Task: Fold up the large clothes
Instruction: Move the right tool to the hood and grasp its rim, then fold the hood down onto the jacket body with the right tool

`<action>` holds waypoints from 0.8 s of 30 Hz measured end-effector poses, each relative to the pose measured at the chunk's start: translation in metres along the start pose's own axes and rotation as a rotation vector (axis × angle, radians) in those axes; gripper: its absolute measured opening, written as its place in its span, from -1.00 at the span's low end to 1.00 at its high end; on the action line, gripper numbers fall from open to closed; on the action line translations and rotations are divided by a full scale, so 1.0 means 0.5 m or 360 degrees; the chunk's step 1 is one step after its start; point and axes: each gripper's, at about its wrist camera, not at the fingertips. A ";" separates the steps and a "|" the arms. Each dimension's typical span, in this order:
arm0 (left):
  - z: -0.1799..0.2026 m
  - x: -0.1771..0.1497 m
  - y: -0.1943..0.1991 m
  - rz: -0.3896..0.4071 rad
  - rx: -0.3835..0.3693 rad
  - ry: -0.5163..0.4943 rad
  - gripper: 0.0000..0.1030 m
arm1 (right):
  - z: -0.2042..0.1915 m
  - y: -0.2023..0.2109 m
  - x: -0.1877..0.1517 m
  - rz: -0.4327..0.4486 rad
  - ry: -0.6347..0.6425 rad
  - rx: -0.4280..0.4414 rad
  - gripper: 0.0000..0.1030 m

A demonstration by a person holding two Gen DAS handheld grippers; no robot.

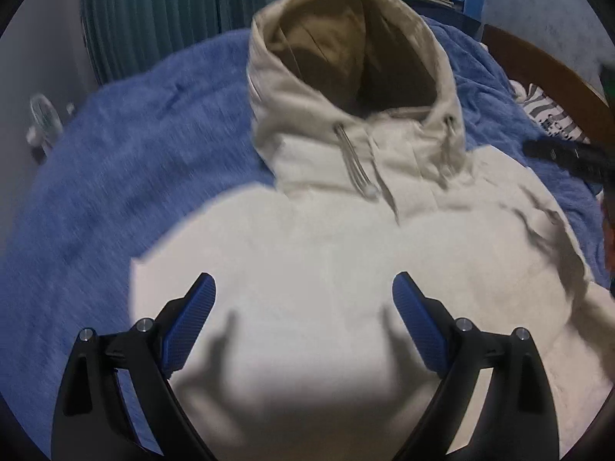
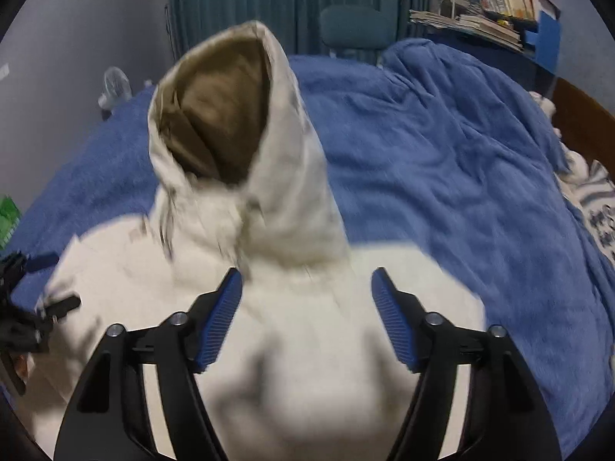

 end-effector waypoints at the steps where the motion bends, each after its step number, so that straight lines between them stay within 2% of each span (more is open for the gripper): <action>1: -0.005 0.017 -0.001 0.0003 0.0049 -0.0038 0.72 | -0.007 -0.021 0.028 0.0010 -0.0026 0.0005 0.32; 4: -0.017 0.055 -0.013 0.0001 0.0131 -0.0084 0.72 | -0.007 -0.069 0.082 0.0041 -0.0111 0.0007 0.32; 7: -0.032 0.087 -0.022 0.0023 0.0092 -0.0027 0.72 | -0.007 -0.106 0.136 0.0113 -0.0223 0.0051 0.32; 10: -0.032 0.100 -0.027 0.0049 0.0055 -0.0002 0.72 | -0.025 -0.139 0.171 0.0167 -0.0199 0.0029 0.26; 11: -0.029 0.101 -0.027 0.0077 0.0078 -0.0012 0.72 | -0.031 -0.148 0.175 0.0159 -0.0171 -0.0012 -0.17; 12: -0.027 0.102 -0.026 0.0103 0.0102 -0.0024 0.72 | -0.035 -0.155 0.177 0.0144 -0.0153 -0.0027 -0.88; 13: -0.025 0.102 -0.026 0.0136 0.0140 -0.0037 0.72 | -0.037 -0.159 0.174 0.0127 -0.0157 -0.0026 -0.86; 15: -0.028 0.103 -0.021 0.0169 0.0150 -0.0018 0.72 | -0.038 -0.134 0.149 0.0190 -0.0181 0.0035 -0.87; 20: -0.042 0.107 0.008 0.0256 0.0065 0.0079 0.71 | -0.046 -0.041 0.068 0.0311 0.0060 0.0061 -0.89; 24: -0.044 0.100 0.088 0.0464 -0.0068 0.0136 0.71 | -0.036 0.033 -0.009 0.0311 0.0155 0.0200 -0.89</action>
Point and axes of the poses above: each gripper's, at about its wrist camera, not at the fingertips, and y roughly against the way its jaws point, z to its right, x to its top, and after that the axes turned 2 degrees about -x, right-handed
